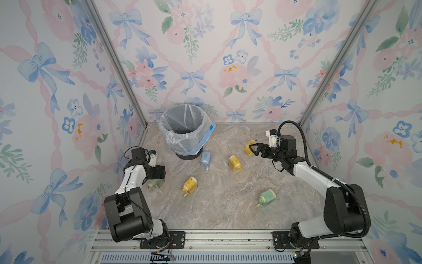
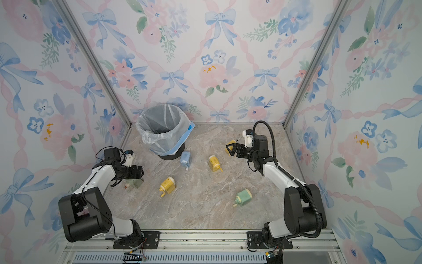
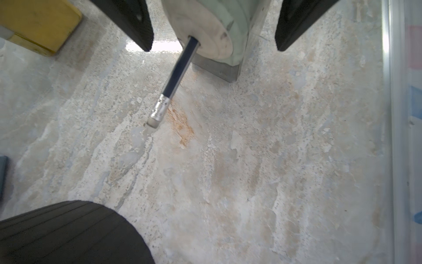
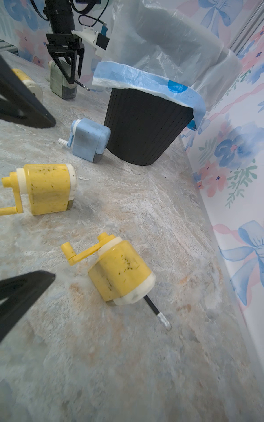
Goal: Take out the pencil sharpener tray and clean the shavings
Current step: Move the pencil sharpener to the center of the board.
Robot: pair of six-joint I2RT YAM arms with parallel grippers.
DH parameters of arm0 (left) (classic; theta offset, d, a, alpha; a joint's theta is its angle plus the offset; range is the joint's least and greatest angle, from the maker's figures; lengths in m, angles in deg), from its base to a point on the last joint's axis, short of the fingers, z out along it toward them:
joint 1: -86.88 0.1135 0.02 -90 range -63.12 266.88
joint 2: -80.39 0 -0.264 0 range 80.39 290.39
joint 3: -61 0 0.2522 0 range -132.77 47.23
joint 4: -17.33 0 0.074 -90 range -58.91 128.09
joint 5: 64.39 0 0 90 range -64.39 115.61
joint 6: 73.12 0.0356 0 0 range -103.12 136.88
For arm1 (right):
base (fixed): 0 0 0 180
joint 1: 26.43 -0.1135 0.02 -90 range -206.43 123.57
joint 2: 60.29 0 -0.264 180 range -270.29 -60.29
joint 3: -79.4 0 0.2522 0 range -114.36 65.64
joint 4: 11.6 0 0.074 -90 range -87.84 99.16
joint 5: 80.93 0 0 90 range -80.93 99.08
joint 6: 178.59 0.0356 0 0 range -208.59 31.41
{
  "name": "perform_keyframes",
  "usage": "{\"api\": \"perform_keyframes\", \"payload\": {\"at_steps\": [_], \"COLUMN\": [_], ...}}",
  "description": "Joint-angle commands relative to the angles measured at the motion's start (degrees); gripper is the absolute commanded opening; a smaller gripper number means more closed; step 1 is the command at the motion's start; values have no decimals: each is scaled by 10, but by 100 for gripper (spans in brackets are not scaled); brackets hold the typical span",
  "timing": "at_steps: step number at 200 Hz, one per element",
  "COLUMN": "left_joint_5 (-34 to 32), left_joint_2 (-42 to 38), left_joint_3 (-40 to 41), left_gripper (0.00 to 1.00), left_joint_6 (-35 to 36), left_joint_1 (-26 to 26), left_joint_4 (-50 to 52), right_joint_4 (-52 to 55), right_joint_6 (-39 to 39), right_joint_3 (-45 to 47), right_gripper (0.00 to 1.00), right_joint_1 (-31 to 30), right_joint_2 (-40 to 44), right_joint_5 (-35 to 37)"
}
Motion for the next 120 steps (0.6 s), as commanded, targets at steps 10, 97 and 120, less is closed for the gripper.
{"api": "perform_keyframes", "payload": {"at_steps": [10, 97, 120], "left_joint_5": [45, -9, -10], "left_joint_2": [20, 26, 34], "left_joint_3": [-4, 8, 2], "left_gripper": [82, 73, 67], "left_joint_6": [35, 40, 35], "left_joint_1": [2, -27, -27], "left_joint_4": [18, 15, 13], "right_joint_4": [-4, -20, -20], "right_joint_6": [3, 14, 15], "right_joint_3": [-16, -14, -14], "right_gripper": [97, 97, 97], "right_joint_1": [7, 8, 8], "right_joint_2": [-14, -30, -28], "right_joint_5": [-11, -19, -20]}}
